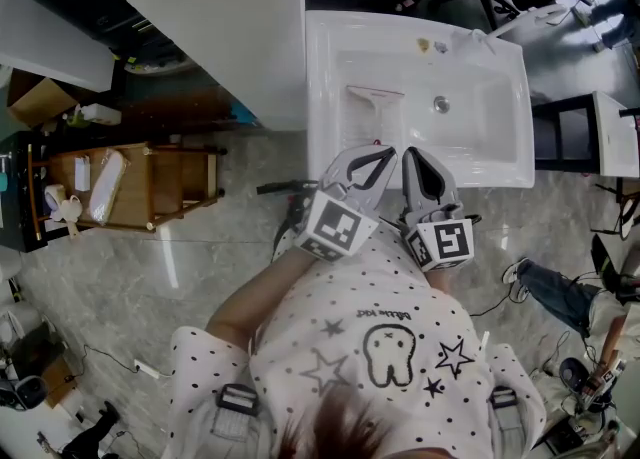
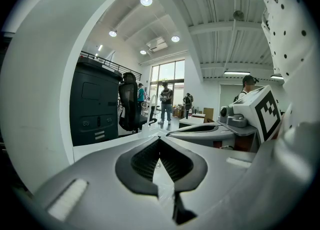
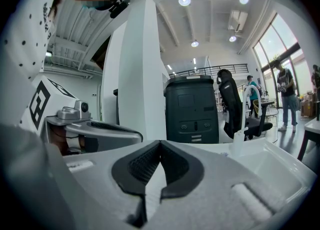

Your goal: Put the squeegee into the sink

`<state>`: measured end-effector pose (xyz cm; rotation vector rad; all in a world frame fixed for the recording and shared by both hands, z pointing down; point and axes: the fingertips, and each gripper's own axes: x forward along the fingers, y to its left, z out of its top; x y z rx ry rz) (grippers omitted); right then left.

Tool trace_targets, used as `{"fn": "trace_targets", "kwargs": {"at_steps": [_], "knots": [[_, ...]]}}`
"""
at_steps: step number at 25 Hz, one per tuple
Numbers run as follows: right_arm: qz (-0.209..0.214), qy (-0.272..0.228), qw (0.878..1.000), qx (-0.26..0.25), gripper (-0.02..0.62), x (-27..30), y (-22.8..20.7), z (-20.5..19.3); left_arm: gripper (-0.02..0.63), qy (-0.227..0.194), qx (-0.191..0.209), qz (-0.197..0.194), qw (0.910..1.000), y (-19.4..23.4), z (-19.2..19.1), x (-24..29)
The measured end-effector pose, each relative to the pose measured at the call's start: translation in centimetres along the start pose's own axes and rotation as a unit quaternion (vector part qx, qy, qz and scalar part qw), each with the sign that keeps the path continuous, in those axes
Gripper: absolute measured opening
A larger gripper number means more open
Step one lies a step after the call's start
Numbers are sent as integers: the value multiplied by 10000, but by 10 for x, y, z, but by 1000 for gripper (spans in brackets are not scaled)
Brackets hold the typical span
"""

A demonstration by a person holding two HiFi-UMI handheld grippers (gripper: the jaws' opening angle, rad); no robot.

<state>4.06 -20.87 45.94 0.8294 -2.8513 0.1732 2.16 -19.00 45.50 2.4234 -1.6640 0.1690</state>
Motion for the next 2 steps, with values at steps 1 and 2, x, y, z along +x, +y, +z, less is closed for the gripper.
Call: {"fn": "trace_targets", "kwargs": {"at_steps": [1,2], "knots": [[-2,5,10000,3,-2,0,0,0,-5,2,-5,-4,10000,0,0,0],[-5,11,10000,6,-3,1,0,1,-5,3,-11,-8,10000,1,1,0]]}}
